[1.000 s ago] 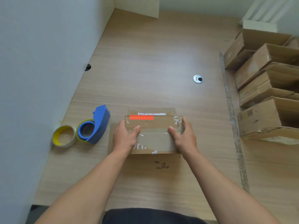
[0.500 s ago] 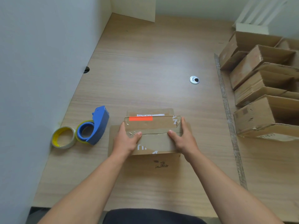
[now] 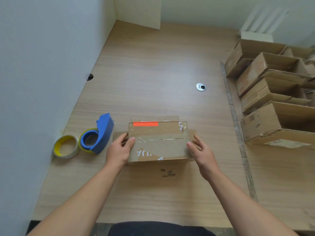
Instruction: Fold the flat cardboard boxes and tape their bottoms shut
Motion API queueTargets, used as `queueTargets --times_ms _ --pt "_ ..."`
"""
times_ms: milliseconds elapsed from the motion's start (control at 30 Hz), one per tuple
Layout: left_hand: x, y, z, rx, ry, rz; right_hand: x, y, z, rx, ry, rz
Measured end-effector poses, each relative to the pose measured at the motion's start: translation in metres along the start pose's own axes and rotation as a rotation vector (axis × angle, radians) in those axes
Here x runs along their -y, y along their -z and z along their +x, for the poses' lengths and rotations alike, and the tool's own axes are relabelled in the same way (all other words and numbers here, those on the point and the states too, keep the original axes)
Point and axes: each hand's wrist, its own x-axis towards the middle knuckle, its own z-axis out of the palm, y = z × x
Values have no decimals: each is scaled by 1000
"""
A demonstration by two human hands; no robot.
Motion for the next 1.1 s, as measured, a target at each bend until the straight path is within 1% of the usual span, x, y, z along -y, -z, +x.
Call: queueTargets --times_ms 67,133,233,300,367,433,500,600,733,800,933,1100 --pt "-5 -1 -12 -89 17 51 -6 4 -10 9 33 -72" --pt "-3 0 -28 -101 4 53 -12 6 -19 -10 49 -80" --pt "14 2 -46 -60 -20 36 -19 4 -34 6 25 -3" --pt "26 3 -53 -16 -24 -27 -25 2 -43 39 5 53" --pt "33 0 -57 -10 -31 -78 -29 -1 -49 24 12 82" --pt "35 -5 -57 -71 -34 -63 -33 -7 -48 -47 32 68" --pt "31 -12 -56 -144 6 -72 -33 -14 -44 -107 42 53" --pt "22 -17 -55 -212 67 -92 -31 -21 -39 -138 37 76" --pt "24 -22 -51 -212 40 45 -31 -21 -39 -146 32 44" --pt "21 -21 -49 -211 28 116 -28 -19 -39 -120 28 1" --pt "13 -15 -51 -192 44 190 -22 -14 -33 -91 -18 -29" --pt "10 -8 -49 -195 4 259 -16 -8 -31 -8 -42 -41"
